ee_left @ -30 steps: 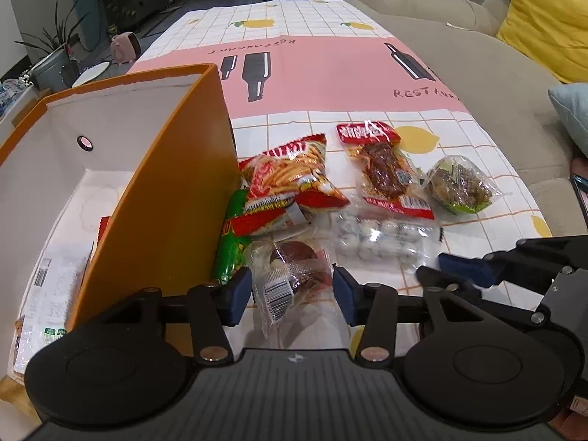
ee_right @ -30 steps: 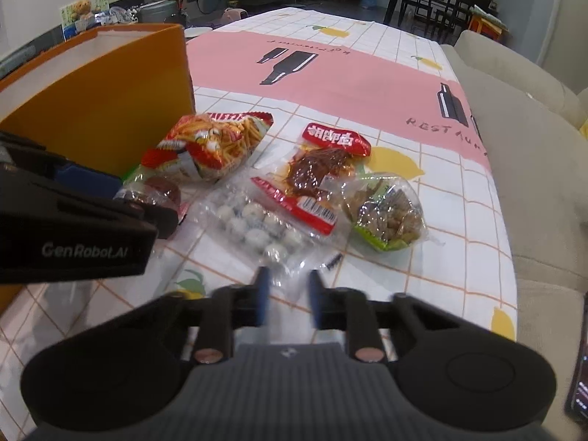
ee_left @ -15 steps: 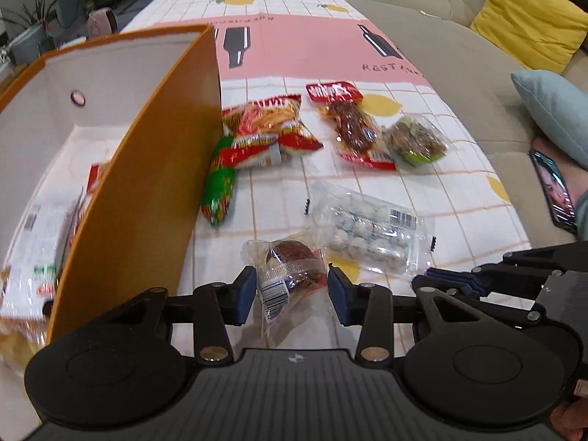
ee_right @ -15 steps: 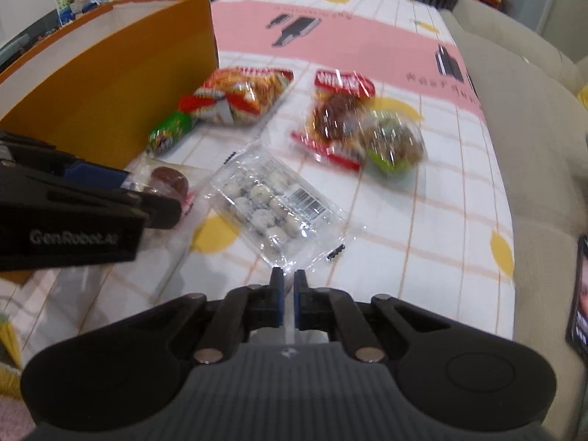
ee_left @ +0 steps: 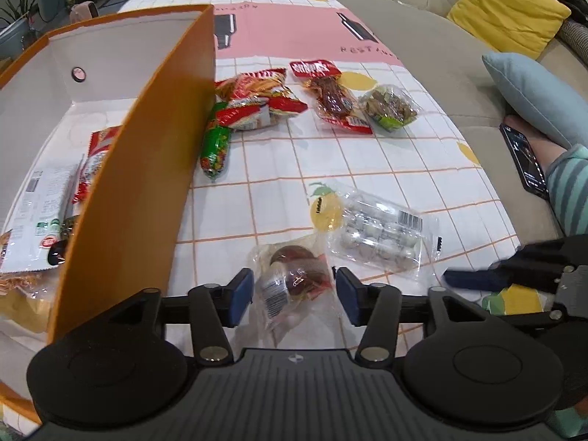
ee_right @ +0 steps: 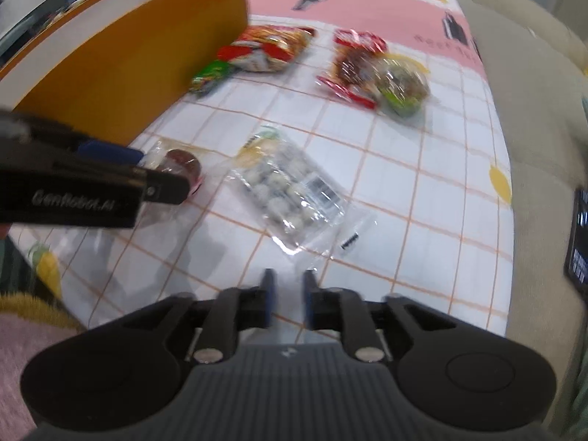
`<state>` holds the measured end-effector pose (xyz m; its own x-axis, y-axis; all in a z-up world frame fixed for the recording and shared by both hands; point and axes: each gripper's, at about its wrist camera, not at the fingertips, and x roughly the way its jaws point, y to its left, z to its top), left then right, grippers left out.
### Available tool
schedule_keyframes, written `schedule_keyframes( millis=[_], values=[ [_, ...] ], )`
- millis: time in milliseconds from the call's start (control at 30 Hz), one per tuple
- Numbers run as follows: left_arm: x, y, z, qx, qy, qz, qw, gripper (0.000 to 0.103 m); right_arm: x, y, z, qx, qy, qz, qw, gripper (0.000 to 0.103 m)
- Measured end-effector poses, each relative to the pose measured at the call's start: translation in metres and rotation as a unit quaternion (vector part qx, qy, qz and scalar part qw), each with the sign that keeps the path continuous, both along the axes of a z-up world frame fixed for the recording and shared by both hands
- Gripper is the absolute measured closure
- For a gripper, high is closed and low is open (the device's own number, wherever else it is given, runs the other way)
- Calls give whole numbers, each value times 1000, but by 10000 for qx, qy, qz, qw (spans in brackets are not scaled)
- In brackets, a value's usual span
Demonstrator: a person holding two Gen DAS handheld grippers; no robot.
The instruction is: Organize snacks
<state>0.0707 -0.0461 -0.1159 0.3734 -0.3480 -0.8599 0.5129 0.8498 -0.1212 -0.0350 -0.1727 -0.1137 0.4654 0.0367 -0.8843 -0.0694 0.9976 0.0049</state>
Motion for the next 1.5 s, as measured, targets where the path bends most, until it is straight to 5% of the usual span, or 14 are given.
schedule_keyframes(
  millis=[200,400,800,1067,1233,1500],
  values=[
    [1,4,-1,-50,90,117,9999,23,-6,7,14,-393,-731,493,9953,38],
    [4,-1,-1,-49,-148,256,9996,21,7,12,4,-842,-1137,1080,9840,29],
    [7,-13,-20,297,-414,-37,9987,20,38,5,-18,-498,-908,1248,9868,27],
    [12,-11,-25,159,-385,23,9991,21,44,-3,-20,-98,-725,1008,9922,26],
    [14,-9,-28,101,-309,17,9995,30,46,-5,-21,22,-623,891,9941,27],
    [14,-11,-27,191,-365,-3,9992,45,44,-2,-17,-4,-595,822,9948,41]
  ],
)
